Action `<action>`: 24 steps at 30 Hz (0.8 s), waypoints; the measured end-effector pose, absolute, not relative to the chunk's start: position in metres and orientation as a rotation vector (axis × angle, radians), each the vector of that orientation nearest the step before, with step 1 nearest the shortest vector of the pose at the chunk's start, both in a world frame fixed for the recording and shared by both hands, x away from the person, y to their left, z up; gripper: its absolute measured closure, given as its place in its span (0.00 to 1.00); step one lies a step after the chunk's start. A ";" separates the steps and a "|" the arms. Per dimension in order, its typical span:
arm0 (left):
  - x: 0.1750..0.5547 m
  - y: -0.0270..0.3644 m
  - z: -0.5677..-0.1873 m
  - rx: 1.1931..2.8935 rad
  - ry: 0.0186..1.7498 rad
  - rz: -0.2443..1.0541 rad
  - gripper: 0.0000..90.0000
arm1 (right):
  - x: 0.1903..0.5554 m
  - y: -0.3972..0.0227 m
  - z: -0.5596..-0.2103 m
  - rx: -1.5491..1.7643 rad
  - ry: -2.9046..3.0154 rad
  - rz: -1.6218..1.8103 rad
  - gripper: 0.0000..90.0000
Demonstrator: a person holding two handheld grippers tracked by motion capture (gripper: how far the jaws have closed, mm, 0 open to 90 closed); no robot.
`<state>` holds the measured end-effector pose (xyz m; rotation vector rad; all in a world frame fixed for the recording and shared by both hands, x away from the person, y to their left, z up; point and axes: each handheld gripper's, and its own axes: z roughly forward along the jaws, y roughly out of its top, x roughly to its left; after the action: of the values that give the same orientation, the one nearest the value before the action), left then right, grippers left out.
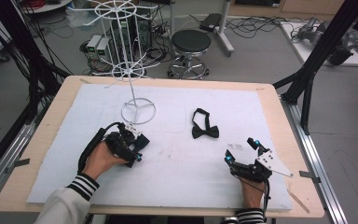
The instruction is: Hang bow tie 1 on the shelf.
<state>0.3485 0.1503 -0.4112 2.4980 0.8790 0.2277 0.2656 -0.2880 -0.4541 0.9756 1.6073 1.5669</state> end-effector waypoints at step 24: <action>0.348 0.145 -0.414 2.558 0.849 0.279 0.82 | 0.265 -0.288 -0.454 0.990 1.604 1.573 0.04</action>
<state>0.3478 0.1448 -0.4144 2.5577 0.8491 0.2794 0.2650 -0.2879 -0.4541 0.9902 1.6040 1.5729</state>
